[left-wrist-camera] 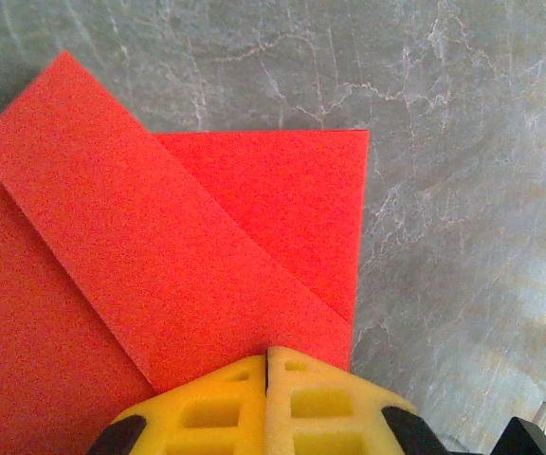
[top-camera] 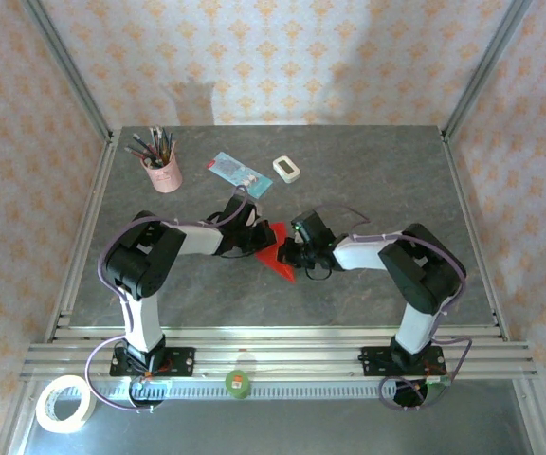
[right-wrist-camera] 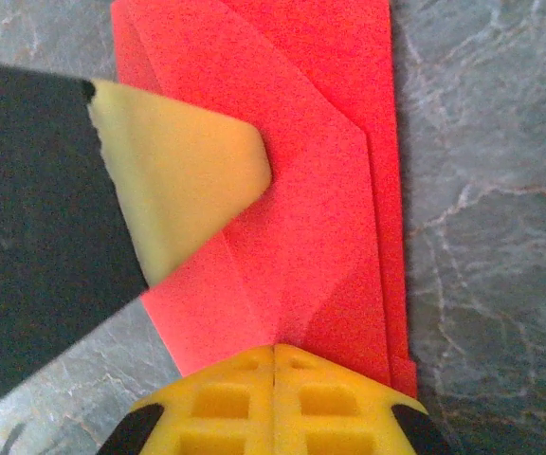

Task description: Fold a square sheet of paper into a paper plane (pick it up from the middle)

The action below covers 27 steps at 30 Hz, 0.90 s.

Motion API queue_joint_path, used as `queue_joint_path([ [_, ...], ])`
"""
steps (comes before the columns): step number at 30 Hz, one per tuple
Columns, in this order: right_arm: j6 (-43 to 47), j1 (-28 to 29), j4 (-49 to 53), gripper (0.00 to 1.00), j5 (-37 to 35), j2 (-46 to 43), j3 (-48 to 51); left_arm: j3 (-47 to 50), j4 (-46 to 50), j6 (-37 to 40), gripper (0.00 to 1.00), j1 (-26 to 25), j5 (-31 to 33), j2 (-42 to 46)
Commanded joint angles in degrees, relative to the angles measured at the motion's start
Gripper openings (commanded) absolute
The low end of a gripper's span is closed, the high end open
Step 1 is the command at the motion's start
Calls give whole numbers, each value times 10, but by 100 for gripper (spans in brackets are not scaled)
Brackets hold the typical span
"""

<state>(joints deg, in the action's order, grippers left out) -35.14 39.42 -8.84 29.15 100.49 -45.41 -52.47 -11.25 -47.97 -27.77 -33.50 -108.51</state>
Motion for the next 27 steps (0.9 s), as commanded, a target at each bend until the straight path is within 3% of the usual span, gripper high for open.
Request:
queue_joint_path([
  [1,18,0,52,5,27,-34,43,6,77,14,5,-1,70,-34],
  [9,30,1,85,6,71,-121,141,6,75,16,6,-1,67,-36],
  [13,36,1,104,8,35,-152,140,0,62,15,9,-1,50,-25],
  [15,33,0,89,14,15,-170,128,-8,52,13,11,-1,34,-16],
  [21,2,-8,-4,31,-61,-202,105,-22,13,-4,23,0,1,45],
  [27,7,-27,-57,35,-83,-157,77,17,-16,-12,42,22,30,124],
])
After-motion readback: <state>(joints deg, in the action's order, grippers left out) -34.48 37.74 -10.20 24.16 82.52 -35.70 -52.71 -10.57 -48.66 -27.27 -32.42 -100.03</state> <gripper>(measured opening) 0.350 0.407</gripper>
